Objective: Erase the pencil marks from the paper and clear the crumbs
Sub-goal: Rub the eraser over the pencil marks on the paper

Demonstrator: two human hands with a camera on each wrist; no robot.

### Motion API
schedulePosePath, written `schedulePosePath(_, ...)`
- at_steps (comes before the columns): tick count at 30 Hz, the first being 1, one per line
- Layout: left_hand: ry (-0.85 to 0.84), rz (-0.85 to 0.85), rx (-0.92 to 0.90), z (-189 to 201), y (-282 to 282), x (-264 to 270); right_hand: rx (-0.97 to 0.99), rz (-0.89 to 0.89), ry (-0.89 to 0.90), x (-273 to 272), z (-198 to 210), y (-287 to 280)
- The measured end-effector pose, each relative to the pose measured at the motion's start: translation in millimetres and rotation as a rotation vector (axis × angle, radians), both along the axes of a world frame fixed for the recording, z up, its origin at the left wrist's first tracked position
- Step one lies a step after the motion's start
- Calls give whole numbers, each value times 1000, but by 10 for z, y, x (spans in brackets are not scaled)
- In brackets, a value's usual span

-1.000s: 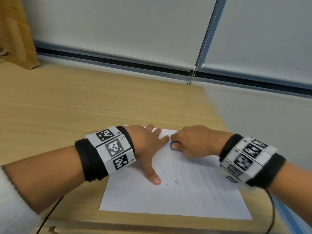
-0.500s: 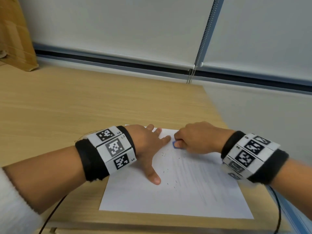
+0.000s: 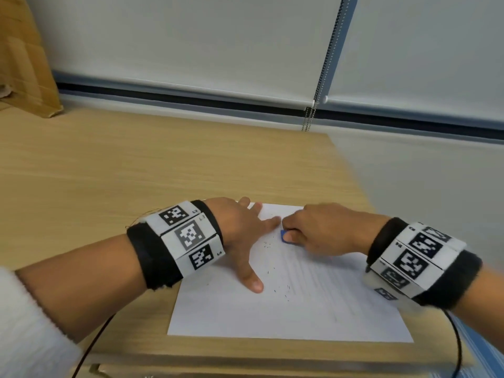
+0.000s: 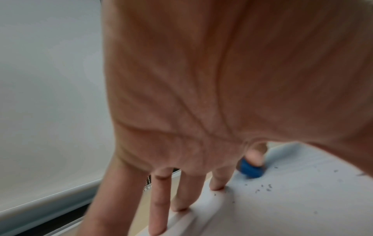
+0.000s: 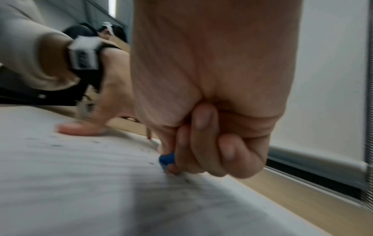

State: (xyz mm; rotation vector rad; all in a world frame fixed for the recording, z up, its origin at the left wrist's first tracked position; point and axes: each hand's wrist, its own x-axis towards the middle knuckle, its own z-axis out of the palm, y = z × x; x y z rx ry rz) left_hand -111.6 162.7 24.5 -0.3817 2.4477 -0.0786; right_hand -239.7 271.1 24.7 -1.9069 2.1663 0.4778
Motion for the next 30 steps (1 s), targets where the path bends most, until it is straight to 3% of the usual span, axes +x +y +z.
schedulePosePath(4, -7, -10, -16, 6, 2, 8, 68, 102, 46, 175, 32, 97)
schedulePosePath(9, 3, -5, -5, -10, -8, 6, -32, 42, 77, 81, 6, 5)
schedulePosePath(14, -19, 8, -20, 0, 17, -11, 76, 181, 73, 286, 30, 326)
schedulePosePath(19, -2, 5, -10, -8, -3, 5, -68, 107, 127, 206, 21, 105)
schedulePosePath(24, -20, 15, -19, -14, 0, -8, 37, 181, 32, 340, 11, 416)
schedulePosePath(30, -4, 14, -19, -2, 12, 12, -57, 85, 48, 298, 15, 99)
